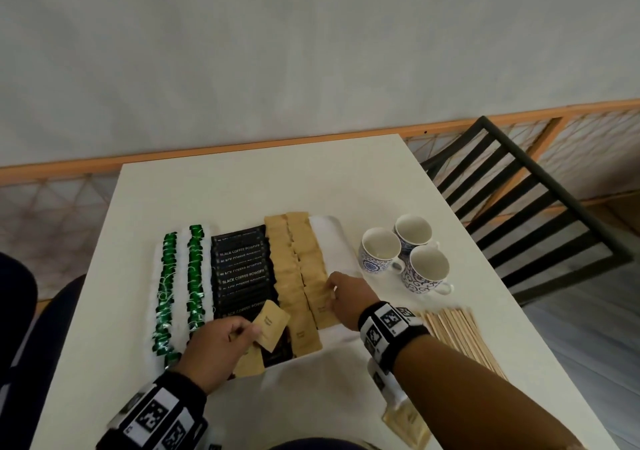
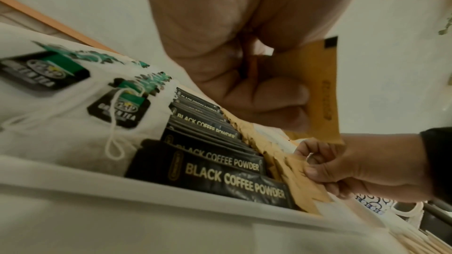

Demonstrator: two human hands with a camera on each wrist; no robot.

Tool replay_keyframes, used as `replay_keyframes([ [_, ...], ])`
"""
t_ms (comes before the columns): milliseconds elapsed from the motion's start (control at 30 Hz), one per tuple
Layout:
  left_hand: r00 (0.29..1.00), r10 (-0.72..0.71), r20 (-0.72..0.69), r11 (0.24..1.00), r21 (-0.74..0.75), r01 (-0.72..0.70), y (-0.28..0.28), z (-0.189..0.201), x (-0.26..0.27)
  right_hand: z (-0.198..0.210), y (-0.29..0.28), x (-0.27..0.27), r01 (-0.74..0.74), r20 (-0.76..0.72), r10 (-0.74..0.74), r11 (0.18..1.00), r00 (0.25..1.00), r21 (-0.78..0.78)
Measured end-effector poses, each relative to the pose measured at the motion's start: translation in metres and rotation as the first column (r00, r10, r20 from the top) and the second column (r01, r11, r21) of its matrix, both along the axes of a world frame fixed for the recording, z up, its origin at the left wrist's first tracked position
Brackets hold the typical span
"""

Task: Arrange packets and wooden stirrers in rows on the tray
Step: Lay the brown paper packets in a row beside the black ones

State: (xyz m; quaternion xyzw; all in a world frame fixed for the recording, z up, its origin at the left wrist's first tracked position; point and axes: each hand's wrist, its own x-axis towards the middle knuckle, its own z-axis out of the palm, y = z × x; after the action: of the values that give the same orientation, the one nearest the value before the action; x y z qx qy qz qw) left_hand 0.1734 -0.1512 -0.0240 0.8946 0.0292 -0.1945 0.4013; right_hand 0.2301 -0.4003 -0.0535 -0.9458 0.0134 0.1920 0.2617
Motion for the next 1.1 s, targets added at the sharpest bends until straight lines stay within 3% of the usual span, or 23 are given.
replay_keyframes([
  [367, 1.000, -0.019, 0.007, 1.000, -0.023, 0.019, -0.005, -0.004, -0.001, -0.006, 0.005, -0.004, 0.079, 0.046, -0.082, 0.995, 0.996, 0.065],
  [533, 0.999, -0.043, -0.003, 0.999, -0.030, 0.043, -0.008, -0.003, -0.001, -0.001, 0.001, -0.011, 0.059, 0.136, -0.070, 0.995, 0.988, 0.086],
  [667, 0.996, -0.083, 0.028, 0.996, -0.027, 0.084, -0.013, -0.001, -0.001, 0.012, 0.003, -0.020, -0.004, 0.220, -0.045, 0.977, 0.975, 0.215],
  [767, 0.978, -0.195, 0.076, 0.981, 0.017, 0.195, -0.021, 0.004, -0.003, 0.023, 0.010, -0.032, -0.110, 0.150, 0.066, 0.944, 0.986, 0.311],
  [867, 0.962, -0.253, 0.102, 0.967, 0.020, 0.253, -0.031, 0.004, -0.003, 0.017, 0.014, -0.040, -0.093, -0.020, 0.108, 0.923, 0.994, 0.373],
  [1033, 0.975, -0.216, 0.056, 0.976, -0.003, 0.216, -0.037, -0.002, -0.002, 0.012, -0.002, -0.041, 0.181, -0.145, -0.112, 0.721, 0.983, 0.669],
  [1100, 0.981, -0.190, 0.047, 0.982, -0.012, 0.191, -0.034, -0.004, -0.002, 0.014, -0.012, -0.036, 0.166, -0.089, -0.141, 0.785, 0.986, 0.597],
])
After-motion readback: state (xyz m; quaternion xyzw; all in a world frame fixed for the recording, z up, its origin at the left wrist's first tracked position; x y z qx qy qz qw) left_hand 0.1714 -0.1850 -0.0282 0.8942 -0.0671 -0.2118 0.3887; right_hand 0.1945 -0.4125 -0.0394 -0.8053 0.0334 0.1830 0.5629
